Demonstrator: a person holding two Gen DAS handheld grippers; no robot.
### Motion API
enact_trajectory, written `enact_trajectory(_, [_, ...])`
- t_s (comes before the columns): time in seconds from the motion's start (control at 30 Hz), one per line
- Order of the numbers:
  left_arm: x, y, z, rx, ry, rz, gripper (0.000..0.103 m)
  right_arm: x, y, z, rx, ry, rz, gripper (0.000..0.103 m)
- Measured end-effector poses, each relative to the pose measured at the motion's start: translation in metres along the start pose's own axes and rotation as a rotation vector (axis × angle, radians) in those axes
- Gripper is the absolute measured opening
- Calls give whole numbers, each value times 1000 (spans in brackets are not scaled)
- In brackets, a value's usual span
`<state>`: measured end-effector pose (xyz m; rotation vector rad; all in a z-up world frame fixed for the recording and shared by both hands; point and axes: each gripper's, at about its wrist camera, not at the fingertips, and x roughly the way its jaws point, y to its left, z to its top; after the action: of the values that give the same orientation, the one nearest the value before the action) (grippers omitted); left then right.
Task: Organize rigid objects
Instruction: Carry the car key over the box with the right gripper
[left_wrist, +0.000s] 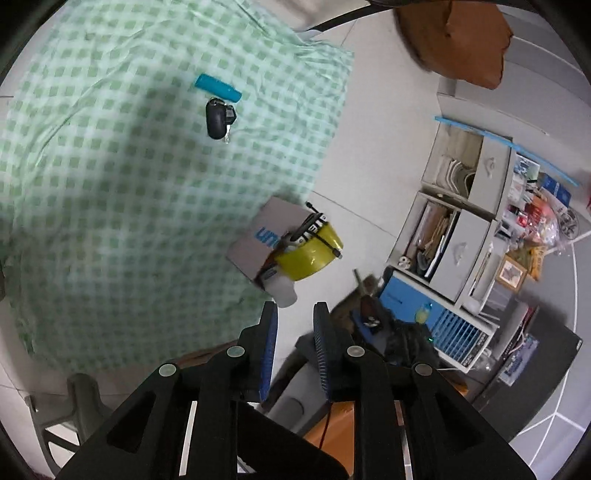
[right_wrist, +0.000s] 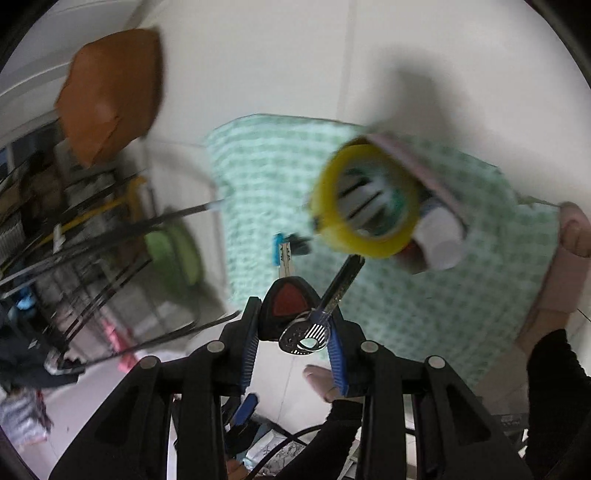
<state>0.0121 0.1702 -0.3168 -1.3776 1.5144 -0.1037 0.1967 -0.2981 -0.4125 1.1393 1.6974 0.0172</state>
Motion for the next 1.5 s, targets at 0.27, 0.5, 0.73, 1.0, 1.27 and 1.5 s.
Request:
enact_trajectory(0.27, [10,-12,-2,18,26,-24,17,12,-30,24,82,-30,-75,38])
enact_trajectory(0.5, [-4,-3,5,-13,-18,-28,17,4,-36,29,152,-45,-17,60])
enact_trajectory(0.73, [-14,-4,28,46,-169,85,25,-11,-5,5,185,3,200,60])
enact_trajectory(1.0, [33,16,37,-13,-189,247,38,-45,32,-13,125,41,380,63])
enact_trajectory(1.27, [90,8,18,-96,-32,248,38,-94,-7,31,124,-139,254,65])
enact_trajectory(1.5, [119,-15,-19,-164,116,122,38,-41,-41,77,-171,-137,-423,65])
